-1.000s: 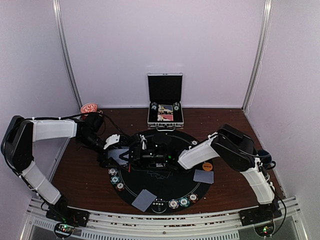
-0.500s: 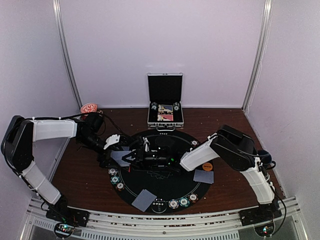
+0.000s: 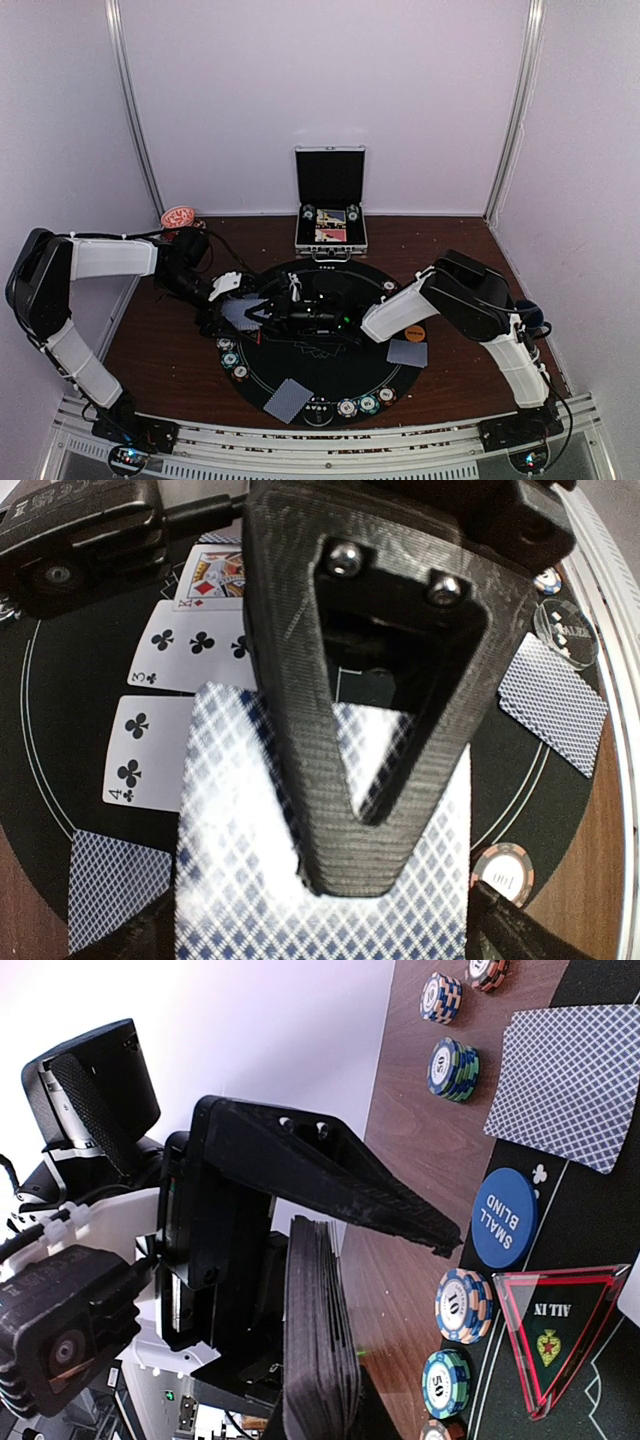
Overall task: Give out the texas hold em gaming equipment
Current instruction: Pass from the left arm to the right, then pass from the right arm to the left
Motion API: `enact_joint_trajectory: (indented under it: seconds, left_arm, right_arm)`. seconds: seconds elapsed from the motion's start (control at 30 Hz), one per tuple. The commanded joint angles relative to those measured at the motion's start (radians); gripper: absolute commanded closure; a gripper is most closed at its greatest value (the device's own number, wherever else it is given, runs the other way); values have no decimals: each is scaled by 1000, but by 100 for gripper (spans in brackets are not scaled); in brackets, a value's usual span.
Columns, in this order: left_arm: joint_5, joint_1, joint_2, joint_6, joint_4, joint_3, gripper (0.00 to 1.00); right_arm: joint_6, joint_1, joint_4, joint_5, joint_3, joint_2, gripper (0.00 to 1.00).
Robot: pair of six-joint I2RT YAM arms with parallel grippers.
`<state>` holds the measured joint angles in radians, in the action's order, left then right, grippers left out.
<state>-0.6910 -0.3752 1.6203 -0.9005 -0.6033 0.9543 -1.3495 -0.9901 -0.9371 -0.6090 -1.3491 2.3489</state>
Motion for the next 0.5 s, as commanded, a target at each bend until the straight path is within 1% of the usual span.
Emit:
enact_joint_trajectory:
  seconds: [0.0,0.3,0.37,0.43,0.47]
  left_arm:
    - [-11,-3,6,-20,7,-8,10]
    - [-18,-5,11,-23,7,-8,23]
    - [-18,-4,9,-24,7,-8,27]
    - [-19,-6,11,-26,7,-9,34]
    - [-19,-6,12,-26,7,-8,35]
  right_arm:
    - [-32,4,-73,6,7,-27,99]
    - [-43,4,-68,6,4,-14,99]
    - [-46,3,-68,6,4,-10,99]
    - [-49,2,-67,6,2,-6,98]
    - [-50,1,-67,6,1,-6,98]
